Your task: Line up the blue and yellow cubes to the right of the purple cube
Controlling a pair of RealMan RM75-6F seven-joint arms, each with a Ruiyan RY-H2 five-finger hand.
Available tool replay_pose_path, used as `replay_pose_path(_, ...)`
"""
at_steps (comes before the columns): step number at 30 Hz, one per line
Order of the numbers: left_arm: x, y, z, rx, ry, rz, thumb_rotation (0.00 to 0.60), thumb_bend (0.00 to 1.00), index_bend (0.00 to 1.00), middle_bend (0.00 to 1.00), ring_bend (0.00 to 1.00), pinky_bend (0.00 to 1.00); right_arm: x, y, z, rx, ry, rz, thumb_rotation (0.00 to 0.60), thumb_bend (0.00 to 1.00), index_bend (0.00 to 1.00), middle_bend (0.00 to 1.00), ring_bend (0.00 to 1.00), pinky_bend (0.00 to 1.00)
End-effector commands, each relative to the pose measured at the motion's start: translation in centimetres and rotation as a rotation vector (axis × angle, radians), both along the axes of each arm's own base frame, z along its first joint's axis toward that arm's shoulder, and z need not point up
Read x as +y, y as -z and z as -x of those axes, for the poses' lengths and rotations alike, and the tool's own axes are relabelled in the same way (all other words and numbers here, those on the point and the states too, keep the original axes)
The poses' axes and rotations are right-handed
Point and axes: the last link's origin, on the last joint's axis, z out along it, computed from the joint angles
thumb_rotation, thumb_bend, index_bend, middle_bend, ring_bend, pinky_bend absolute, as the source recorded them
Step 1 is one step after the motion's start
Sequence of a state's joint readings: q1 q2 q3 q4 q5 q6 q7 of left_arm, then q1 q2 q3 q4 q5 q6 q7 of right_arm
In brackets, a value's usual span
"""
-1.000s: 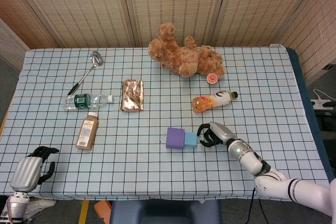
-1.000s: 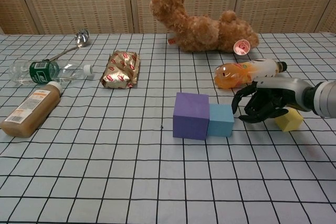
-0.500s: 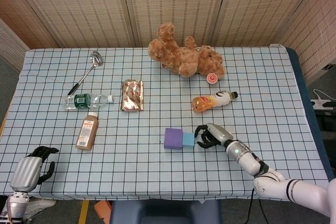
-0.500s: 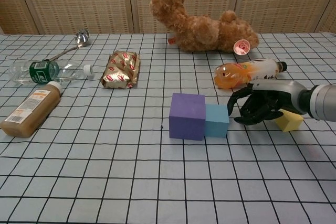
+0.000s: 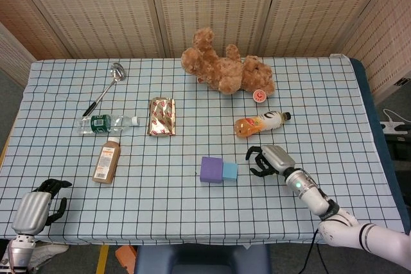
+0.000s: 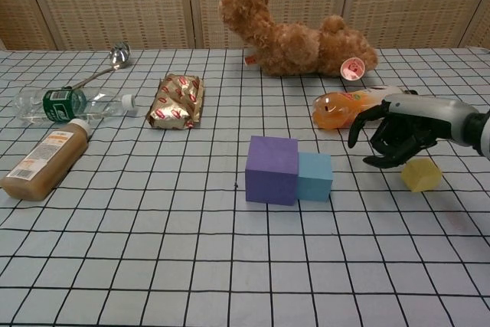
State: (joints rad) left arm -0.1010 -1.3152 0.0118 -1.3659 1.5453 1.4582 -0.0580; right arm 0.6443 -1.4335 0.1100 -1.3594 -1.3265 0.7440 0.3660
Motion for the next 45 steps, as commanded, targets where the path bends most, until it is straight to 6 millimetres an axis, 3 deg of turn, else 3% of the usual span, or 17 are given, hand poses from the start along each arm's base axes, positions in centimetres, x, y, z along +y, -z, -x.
replay_pose_path(1,0.0,0.0,0.0,0.001,-0.001,0.001,0.6,0.54,0.35,0.36,0.24,0.52,1.2,-1.5,1.3,0.07,-0.025,0.05,0.6,0.12,0.36,0.83,0.91,1.0)
replay_pose_path(5,0.0,0.0,0.0,0.0,-0.001,0.003,0.6,0.54,0.35,0.36,0.24,0.52,2.1,-2.4,2.6,0.154,-0.039,0.07,0.6,0.06,0.31,0.83,0.91,1.0)
replay_pose_path(17,-0.1,0.1,-0.1,-0.001,0.001,0.006,0.6,0.54,0.35,0.36,0.24,0.52,2.9,-3.6,5.0,0.276,0.023,0.074,0.6,0.05,0.2,0.83,0.91,1.0)
replay_pose_path(28,-0.1,0.0,-0.1,-0.002,0.002,0.004,0.6,0.54,0.35,0.36,0.24,0.52,2.6,-3.1,5.5,0.269,0.051,0.078,0.6,0.05,0.38,0.85,0.92,1.0)
replay_pose_path(45,-0.1,0.0,-0.1,-0.001,0.001,0.003,0.6,0.54,0.35,0.36,0.24,0.52,2.5,-2.6,5.9,0.248,0.063,0.09,0.6,0.06,0.53,0.85,0.93,1.0)
